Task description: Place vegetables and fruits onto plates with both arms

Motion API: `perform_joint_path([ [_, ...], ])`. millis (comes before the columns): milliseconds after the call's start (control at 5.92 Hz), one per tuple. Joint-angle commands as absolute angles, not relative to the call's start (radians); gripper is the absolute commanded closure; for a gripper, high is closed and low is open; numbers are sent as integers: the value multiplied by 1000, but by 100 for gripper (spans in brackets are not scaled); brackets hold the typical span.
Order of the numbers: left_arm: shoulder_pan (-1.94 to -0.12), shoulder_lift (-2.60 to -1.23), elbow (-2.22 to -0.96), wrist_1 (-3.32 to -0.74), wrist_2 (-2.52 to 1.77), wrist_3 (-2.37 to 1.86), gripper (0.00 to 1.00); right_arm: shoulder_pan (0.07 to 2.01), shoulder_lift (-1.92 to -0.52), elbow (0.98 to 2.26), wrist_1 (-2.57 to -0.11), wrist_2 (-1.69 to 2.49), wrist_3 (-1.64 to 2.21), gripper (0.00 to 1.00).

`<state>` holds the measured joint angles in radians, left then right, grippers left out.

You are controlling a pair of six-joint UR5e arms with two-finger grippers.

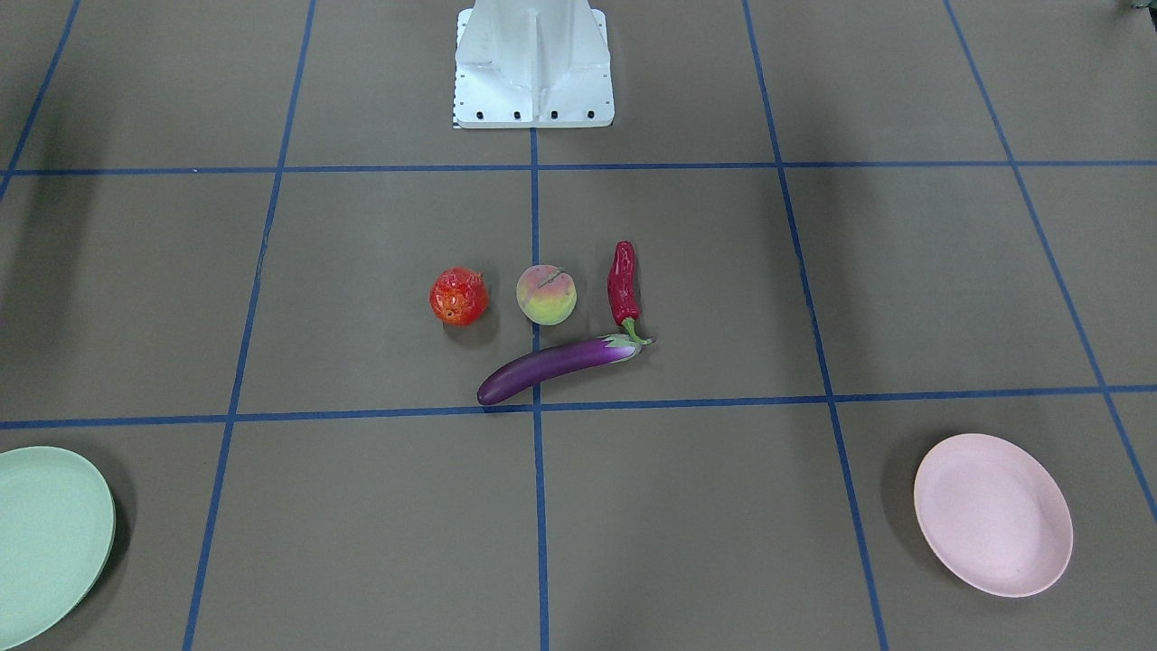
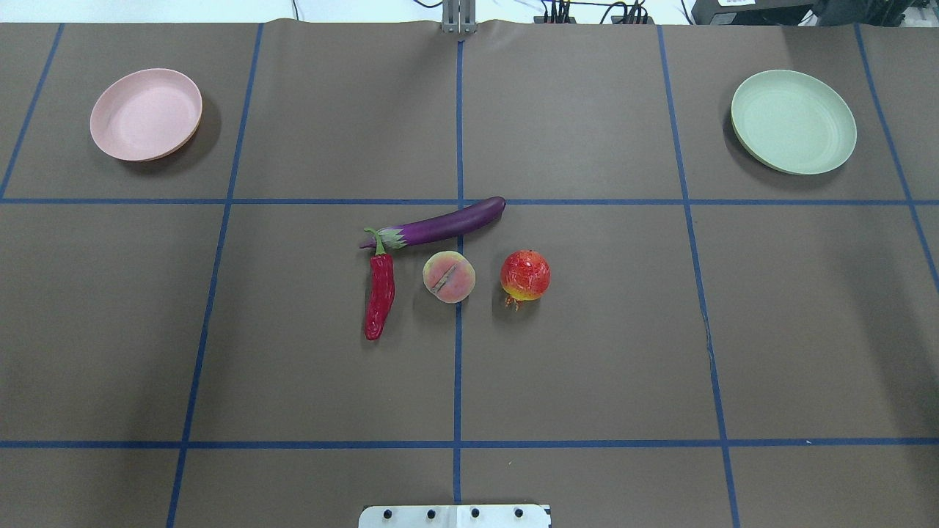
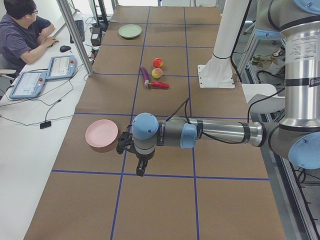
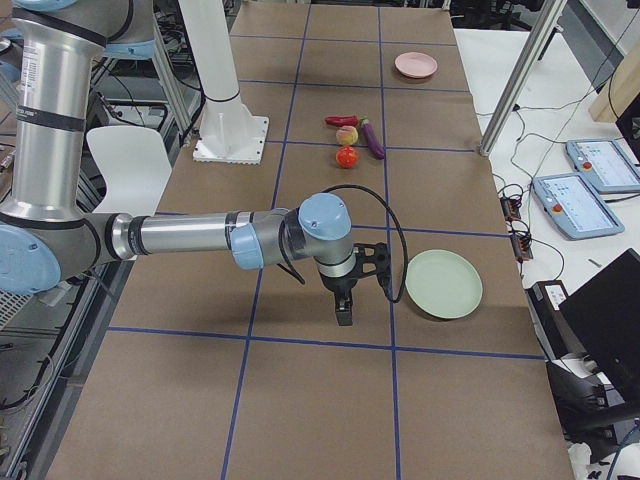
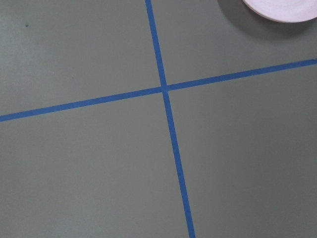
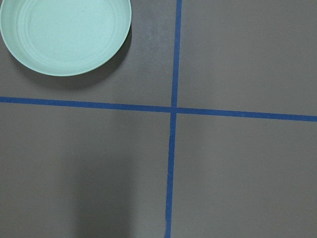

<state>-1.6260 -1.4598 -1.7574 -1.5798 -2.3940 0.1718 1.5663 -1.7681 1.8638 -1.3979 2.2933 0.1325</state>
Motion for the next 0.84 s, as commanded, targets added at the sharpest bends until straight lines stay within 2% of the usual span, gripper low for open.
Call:
perform_joint_path([
  [0,-1625,-1447,-1788,-1585,-2393,169,0,1553,-1767,1865,-1375,2296,133,0],
  [338,-1621,-1457,-1793,-1586,-2396,160,0,1543,-1770,1859,-1260,2346,138,0],
  [675,-1612,-1599,-1760,-1588,-2402,156,0,1479,-1690,1862,-1256,2384,153,0],
])
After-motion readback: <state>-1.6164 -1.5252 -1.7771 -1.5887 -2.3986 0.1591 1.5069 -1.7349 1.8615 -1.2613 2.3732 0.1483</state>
